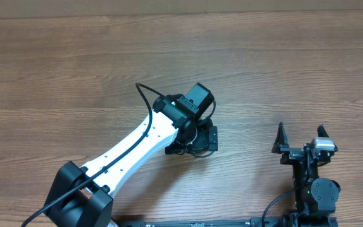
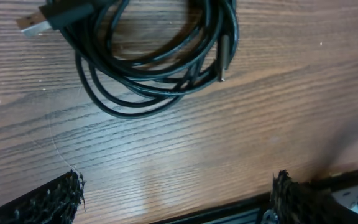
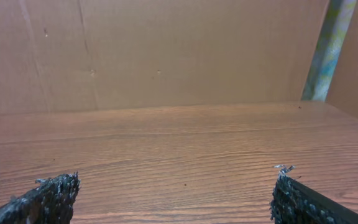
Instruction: Untangle cables
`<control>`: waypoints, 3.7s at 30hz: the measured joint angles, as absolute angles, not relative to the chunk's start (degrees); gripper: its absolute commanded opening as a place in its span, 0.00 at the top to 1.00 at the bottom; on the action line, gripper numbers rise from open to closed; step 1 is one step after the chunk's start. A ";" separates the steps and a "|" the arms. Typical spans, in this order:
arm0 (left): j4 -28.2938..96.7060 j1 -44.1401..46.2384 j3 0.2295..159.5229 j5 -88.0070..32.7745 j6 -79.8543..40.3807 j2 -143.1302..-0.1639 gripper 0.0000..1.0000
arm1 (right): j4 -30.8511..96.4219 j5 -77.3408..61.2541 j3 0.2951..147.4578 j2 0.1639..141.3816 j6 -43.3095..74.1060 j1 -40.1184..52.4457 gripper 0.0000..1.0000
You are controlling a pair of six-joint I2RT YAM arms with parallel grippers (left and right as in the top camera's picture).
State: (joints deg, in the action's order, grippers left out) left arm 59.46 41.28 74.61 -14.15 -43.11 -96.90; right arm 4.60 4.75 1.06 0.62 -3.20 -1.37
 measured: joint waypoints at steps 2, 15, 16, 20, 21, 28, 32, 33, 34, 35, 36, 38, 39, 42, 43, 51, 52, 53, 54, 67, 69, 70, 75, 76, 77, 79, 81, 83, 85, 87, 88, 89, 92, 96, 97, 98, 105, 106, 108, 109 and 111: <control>59.44 41.28 74.54 -12.73 -44.95 -96.90 0.00 | 4.60 4.73 1.06 0.62 -3.20 -1.37 0.00; 57.49 37.01 72.62 -2.90 -55.88 -97.06 0.01 | 4.62 4.73 1.06 0.62 -3.18 -1.37 0.00; 57.41 37.01 72.62 -2.81 -56.31 -97.25 0.02 | 4.60 4.73 1.06 0.62 -3.22 -1.37 0.00; 57.39 37.89 72.51 -2.94 -57.19 -99.11 0.04 | 4.60 4.73 1.06 0.62 -3.18 -1.37 0.00; 57.36 38.09 72.44 -2.96 -57.30 -99.59 0.05 | 4.58 4.75 1.06 0.62 -3.18 -1.37 0.00; 56.51 39.13 72.23 -4.08 -58.98 -105.91 0.09 | 4.60 4.75 1.06 0.62 -3.20 -1.37 0.00; 55.44 38.65 72.23 -4.19 -60.36 -107.81 0.25 | 4.62 4.73 1.06 0.62 -3.18 -1.37 0.00; 55.24 38.46 72.23 -4.21 -60.62 -108.14 0.27 | 4.60 4.75 1.06 0.62 -3.20 -1.37 0.00; 55.07 38.17 72.23 -4.23 -61.04 -108.47 0.30 | 4.60 4.73 1.06 0.62 -3.20 -1.37 0.00; 55.05 38.09 72.23 -4.23 -61.17 -108.68 0.34 | 4.60 4.75 1.06 0.62 -3.18 -1.37 0.00; 55.07 37.93 72.23 -4.21 -61.21 -108.81 0.38 | 4.62 4.75 1.06 0.62 -3.20 -1.37 0.00; 55.09 37.76 72.23 -4.23 -61.10 -108.88 0.42 | 4.62 4.73 1.06 0.62 -3.18 -1.37 0.00; 55.07 37.76 72.23 -4.23 -61.01 -108.90 0.46 | 4.60 4.75 1.06 0.62 -3.20 -1.37 0.00; 55.07 37.78 72.23 -4.23 -60.36 -108.90 0.56 | 4.58 4.75 1.06 0.62 -3.20 -1.37 0.00; 55.07 37.78 72.23 -4.25 -60.10 -108.88 0.60 | 4.58 4.73 1.06 0.62 -3.20 -1.37 0.00; 55.24 37.78 72.23 -4.51 -59.29 -108.90 0.52 | 4.58 4.73 1.06 0.62 -3.22 -1.37 0.00; 55.27 37.78 72.23 -4.69 -59.29 -108.90 0.52 | 4.60 4.73 1.06 0.62 -3.20 -1.37 0.00; 55.27 37.78 72.23 -4.91 -59.44 -108.90 0.53 | 4.62 4.73 1.06 0.62 -3.18 -1.37 0.00; 55.27 37.78 72.23 -5.06 -59.44 -108.90 0.55 | 4.62 4.75 1.06 0.62 -3.22 -1.37 0.00; 53.43 37.78 72.23 -5.52 -59.44 -108.88 0.90 | 4.60 4.73 1.06 0.62 -3.20 -1.37 0.00; 53.30 37.78 72.23 -5.50 -59.42 -108.90 0.96 | 4.60 4.73 1.06 0.62 -3.20 -1.37 0.00; 53.30 37.78 72.23 -5.43 -59.44 -108.90 0.96 | 4.58 4.75 1.06 0.62 -3.18 -1.37 0.00; 53.15 37.78 72.23 -5.52 -59.44 -108.90 0.96 | 4.60 4.75 1.06 0.62 -3.20 -1.37 0.00; 53.15 37.78 72.20 -5.54 -59.42 -108.88 0.96 | 4.58 4.73 1.06 0.62 -3.18 -1.37 0.00; 53.15 37.78 72.23 -5.56 -59.40 -108.88 0.96 | 4.60 4.73 1.06 0.62 -3.20 -1.37 0.00; 53.15 37.78 72.23 -5.58 -58.54 -108.88 0.96 | 4.60 4.73 1.06 0.62 -3.25 -1.37 0.00; 53.63 37.76 72.49 -5.61 -57.10 -108.88 0.96 | 4.60 4.73 1.06 0.62 -3.20 -1.37 0.00; 55.24 37.71 73.67 -5.58 -55.42 -108.88 0.96 | 4.60 4.75 1.06 0.62 -3.20 -1.37 0.00; 57.08 37.52 75.90 -5.56 -53.65 -108.57 0.96 | 4.58 4.73 1.06 0.62 -3.20 -1.37 0.00; 58.72 37.34 79.42 -5.56 -51.44 -107.04 0.96 | 4.62 4.73 1.06 0.62 -3.20 -1.37 0.00; 59.31 37.23 81.14 -5.52 -50.43 -106.04 0.96 | 4.60 4.71 1.06 0.62 -3.18 -1.37 0.00; 59.86 37.08 83.26 -5.50 -49.30 -104.73 0.96 | 4.58 4.75 1.06 0.62 -3.20 -1.37 0.00; 60.80 37.01 89.52 -5.26 -46.48 -99.39 0.96 | 4.62 4.75 1.06 0.62 -3.20 -1.37 0.00; 61.43 37.01 94.19 -3.62 -44.34 -91.37 0.96 | 4.60 4.71 1.06 0.62 -3.20 -1.37 0.00; 61.93 37.01 94.67 -2.57 -44.03 -89.52 0.96 | 4.60 4.73 1.06 0.62 -3.22 -1.37 0.00; 62.81 37.01 95.02 -1.21 -43.83 -87.79 0.96 | 4.58 4.73 1.06 0.62 -3.20 -1.37 0.00; 72.36 36.99 95.44 10.17 -45.76 -86.06 0.96 | 4.58 4.73 1.06 0.62 -3.18 -1.37 0.00; 72.25 36.99 95.39 11.18 -46.11 -86.72 0.96 | 4.56 4.73 1.06 0.62 -3.18 -1.37 0.00; 71.16 36.97 95.39 11.18 -45.87 -87.20 0.96 | 4.58 4.73 1.06 0.62 -3.20 -1.37 0.00; 70.59 36.97 95.42 11.05 -45.45 -87.24 0.96 | 4.60 4.75 1.06 0.62 -3.20 -1.37 0.00; 70.19 36.97 96.25 10.44 -44.53 -87.24 0.96 | 4.62 4.73 1.06 0.62 -3.22 -1.37 0.00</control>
